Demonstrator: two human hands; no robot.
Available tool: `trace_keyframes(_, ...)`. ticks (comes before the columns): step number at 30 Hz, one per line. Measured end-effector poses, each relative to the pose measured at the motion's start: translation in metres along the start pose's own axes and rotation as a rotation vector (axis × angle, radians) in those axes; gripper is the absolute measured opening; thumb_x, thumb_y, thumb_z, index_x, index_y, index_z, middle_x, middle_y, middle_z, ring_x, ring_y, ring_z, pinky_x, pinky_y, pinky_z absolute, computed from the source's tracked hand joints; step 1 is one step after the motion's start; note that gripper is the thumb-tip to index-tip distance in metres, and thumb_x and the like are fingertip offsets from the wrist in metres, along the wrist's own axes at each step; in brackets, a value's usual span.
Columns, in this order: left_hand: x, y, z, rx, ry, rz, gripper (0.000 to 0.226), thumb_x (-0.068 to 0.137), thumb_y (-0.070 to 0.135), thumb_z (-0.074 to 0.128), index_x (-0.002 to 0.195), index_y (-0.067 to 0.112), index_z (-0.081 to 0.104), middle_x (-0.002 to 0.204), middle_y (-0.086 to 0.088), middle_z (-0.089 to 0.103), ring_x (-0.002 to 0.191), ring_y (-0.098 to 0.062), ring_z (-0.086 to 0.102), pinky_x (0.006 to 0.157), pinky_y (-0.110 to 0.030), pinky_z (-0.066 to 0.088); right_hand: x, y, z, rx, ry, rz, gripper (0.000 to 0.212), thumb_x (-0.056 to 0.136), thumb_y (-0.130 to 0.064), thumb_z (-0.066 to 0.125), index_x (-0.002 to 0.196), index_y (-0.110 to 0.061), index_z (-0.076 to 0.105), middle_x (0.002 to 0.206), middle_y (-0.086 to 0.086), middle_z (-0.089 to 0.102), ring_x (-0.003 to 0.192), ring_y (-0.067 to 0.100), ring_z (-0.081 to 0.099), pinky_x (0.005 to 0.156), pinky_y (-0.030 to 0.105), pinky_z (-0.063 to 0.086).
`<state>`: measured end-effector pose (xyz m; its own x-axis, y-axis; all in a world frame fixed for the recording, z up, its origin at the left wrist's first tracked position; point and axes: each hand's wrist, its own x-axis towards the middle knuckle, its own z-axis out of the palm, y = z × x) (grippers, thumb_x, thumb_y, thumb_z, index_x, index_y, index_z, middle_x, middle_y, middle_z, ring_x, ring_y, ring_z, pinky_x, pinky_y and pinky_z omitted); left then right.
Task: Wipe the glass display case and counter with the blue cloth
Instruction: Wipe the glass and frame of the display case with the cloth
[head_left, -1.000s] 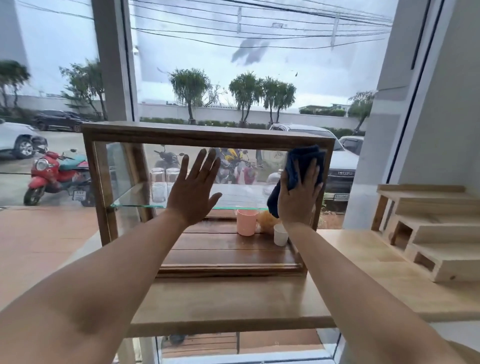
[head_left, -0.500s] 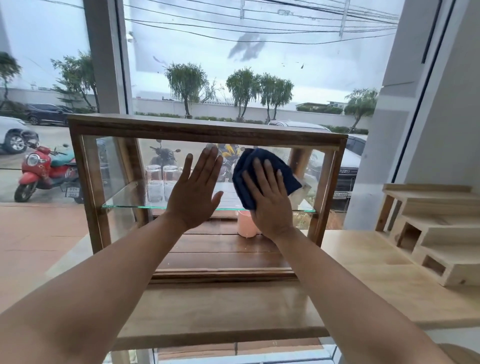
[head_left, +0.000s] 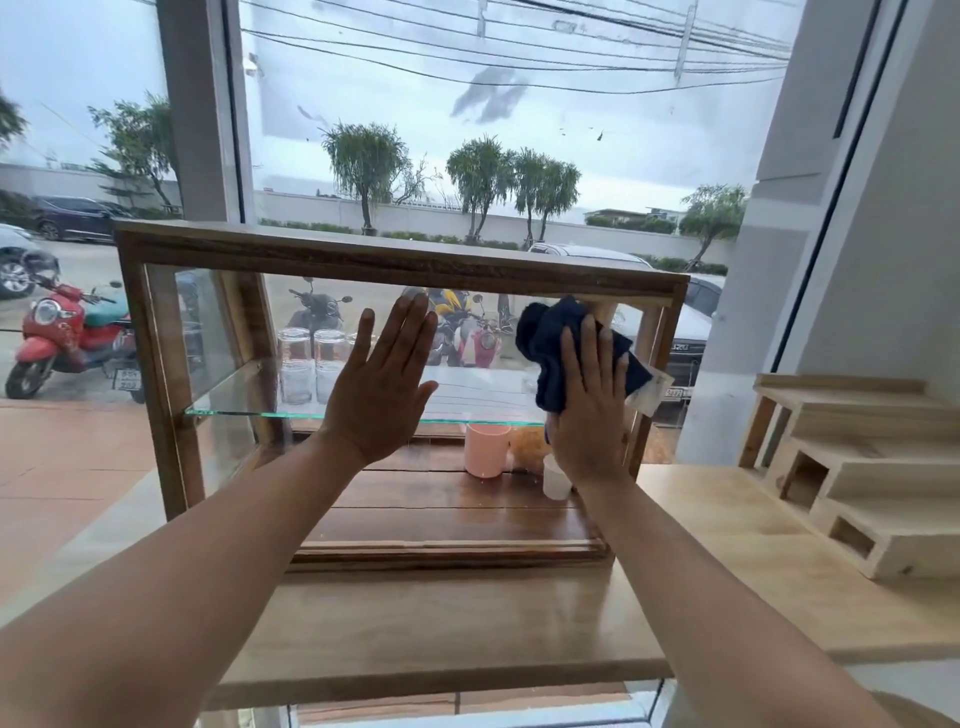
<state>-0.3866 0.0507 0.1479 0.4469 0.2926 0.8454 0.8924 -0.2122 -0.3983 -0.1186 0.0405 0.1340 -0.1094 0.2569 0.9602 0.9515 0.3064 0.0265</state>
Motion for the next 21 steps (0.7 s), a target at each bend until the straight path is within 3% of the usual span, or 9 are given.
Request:
trace_keyframes(2,-0.001,-0.001,-0.001,0.004,-0.001,0.003,0.074,0.102,0.040,0.030,0.160,-0.001,0.006,0.169,-0.021,-0.002,0.157,-0.035,0.001,0.125,-0.059,0.008,0.016,-0.026,0.009,0.020,0.032,-0.046,0.057,0.099,-0.017,0.050,0.154,-0.016,0.033,0.162,0.015,0.022,0.151,0.037,0.015,0.123,0.058,0.009)
trace_keyframes(5,0.000,0.001,-0.003,0.010,-0.015,0.005,0.073,0.104,0.040,0.028,0.160,-0.001,0.005,0.169,-0.021,-0.003,0.157,-0.035,0.000,0.125,-0.060,0.009,0.007,-0.038,0.023,-0.006,-0.027,-0.301,0.061,0.098,-0.018,0.057,0.153,-0.026,0.033,0.162,0.012,0.024,0.151,0.038,0.015,0.121,0.061,0.014)
trace_keyframes(9,-0.001,0.005,-0.006,0.022,-0.029,-0.021,0.073,0.104,0.040,0.028,0.160,-0.002,0.005,0.169,-0.022,-0.003,0.157,-0.036,-0.001,0.125,-0.059,0.006,-0.028,0.016,0.008,-0.145,-0.185,-0.638,0.070,0.092,-0.016,0.063,0.154,-0.027,0.032,0.163,0.009,0.021,0.150,0.036,0.019,0.121,0.058,0.018)
trace_keyframes(10,-0.001,0.005,-0.006,0.021,-0.030,-0.025,0.074,0.104,0.040,0.031,0.160,-0.002,0.005,0.169,-0.022,-0.003,0.157,-0.036,-0.001,0.125,-0.060,0.005,-0.033,0.033,-0.001,-0.178,-0.174,-0.605,0.073,0.089,-0.012,0.066,0.154,-0.025,0.033,0.162,0.010,0.024,0.149,0.036,0.022,0.120,0.057,0.020)
trace_keyframes(14,-0.001,0.005,-0.007,0.022,-0.035,-0.026,0.074,0.103,0.039,0.032,0.160,-0.002,0.006,0.169,-0.022,-0.001,0.157,-0.036,-0.002,0.125,-0.060,0.004,-0.016,0.060,-0.022,-0.120,-0.038,-0.179,0.081,0.084,0.003,0.068,0.153,-0.015,0.029,0.159,0.020,0.029,0.148,0.039,0.024,0.120,0.057,0.020)
trace_keyframes(19,-0.002,0.003,-0.006,-0.004,-0.026,-0.013,0.073,0.103,0.039,0.032,0.160,-0.001,0.008,0.169,-0.021,0.004,0.157,-0.036,0.001,0.125,-0.060,0.007,0.016,-0.007,0.003,-0.013,0.061,0.037,0.067,0.086,0.001,0.060,0.149,0.001,0.037,0.157,0.029,0.025,0.148,0.044,0.018,0.120,0.062,0.014)
trace_keyframes(21,-0.001,0.001,-0.007,-0.006,-0.025,-0.001,0.074,0.103,0.040,0.033,0.160,0.000,0.009,0.169,-0.021,0.004,0.157,-0.035,0.002,0.125,-0.060,0.009,0.016,-0.024,0.012,-0.007,0.057,-0.010,0.068,0.087,-0.002,0.061,0.150,-0.001,0.037,0.158,0.026,0.026,0.149,0.042,0.017,0.122,0.059,0.010)
